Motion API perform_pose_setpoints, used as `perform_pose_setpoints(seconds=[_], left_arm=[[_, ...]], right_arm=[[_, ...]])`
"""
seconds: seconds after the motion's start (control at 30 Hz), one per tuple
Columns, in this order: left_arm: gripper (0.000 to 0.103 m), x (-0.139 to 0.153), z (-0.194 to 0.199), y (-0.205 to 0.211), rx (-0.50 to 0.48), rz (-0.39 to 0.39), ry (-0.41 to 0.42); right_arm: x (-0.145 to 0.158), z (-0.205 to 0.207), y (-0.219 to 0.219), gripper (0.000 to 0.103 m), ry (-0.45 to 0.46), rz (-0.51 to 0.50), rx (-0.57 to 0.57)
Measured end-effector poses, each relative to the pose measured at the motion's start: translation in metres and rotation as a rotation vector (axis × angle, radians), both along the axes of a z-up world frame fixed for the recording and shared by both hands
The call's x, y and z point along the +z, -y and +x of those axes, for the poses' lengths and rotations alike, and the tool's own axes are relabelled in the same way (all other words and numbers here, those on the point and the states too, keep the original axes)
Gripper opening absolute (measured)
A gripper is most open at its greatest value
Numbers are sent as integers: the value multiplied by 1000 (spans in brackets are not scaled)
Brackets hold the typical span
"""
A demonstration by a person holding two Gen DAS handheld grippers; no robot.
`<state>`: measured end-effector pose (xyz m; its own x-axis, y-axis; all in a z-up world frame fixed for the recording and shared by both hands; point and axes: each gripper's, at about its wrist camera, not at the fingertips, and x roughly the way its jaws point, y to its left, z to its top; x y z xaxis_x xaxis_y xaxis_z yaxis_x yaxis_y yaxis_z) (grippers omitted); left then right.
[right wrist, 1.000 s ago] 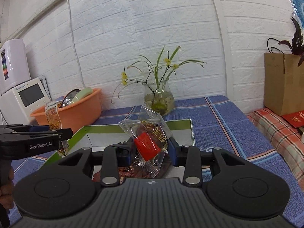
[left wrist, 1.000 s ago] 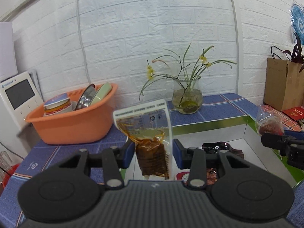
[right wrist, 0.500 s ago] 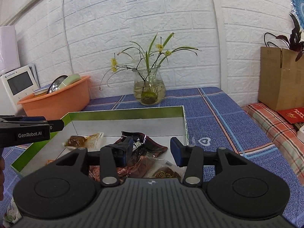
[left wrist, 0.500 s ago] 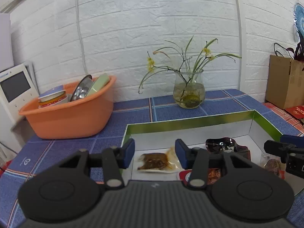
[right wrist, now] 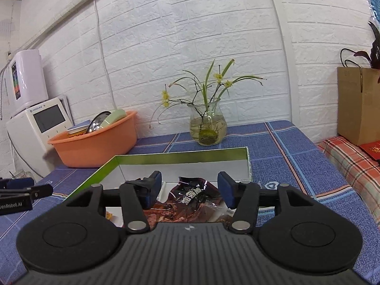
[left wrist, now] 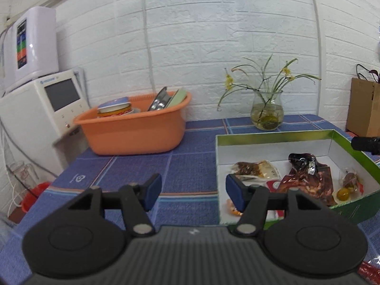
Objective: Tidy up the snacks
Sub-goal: 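Move both grippers back over the snack pile, then grasp the red chocolate packet with the left gripper while the right grasps the clear cracker bag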
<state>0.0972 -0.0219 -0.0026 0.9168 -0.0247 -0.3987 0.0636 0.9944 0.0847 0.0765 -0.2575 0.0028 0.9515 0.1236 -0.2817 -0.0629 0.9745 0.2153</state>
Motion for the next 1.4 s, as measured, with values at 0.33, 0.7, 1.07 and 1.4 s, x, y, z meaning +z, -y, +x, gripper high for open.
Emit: perform_pose_setpoints(seconds=[0.33,0.7,1.07,1.4], left_arm=[[67,-17,-80,-37,-28,6,-27],[69,-45,-125,-46,-205,-77,-164],[70,-57,-128,-18,-330,-7,-258],[73,-68,-118,-16,-323,-7,-307]], right_arm=[[-9,-65,-22,103,-46,-26,257],[-33,-125,-26,103,-166,-40,503],[-38,-129,-38,103,-147,-102,576],[-43,-134,-74,103,-141,-343,697]])
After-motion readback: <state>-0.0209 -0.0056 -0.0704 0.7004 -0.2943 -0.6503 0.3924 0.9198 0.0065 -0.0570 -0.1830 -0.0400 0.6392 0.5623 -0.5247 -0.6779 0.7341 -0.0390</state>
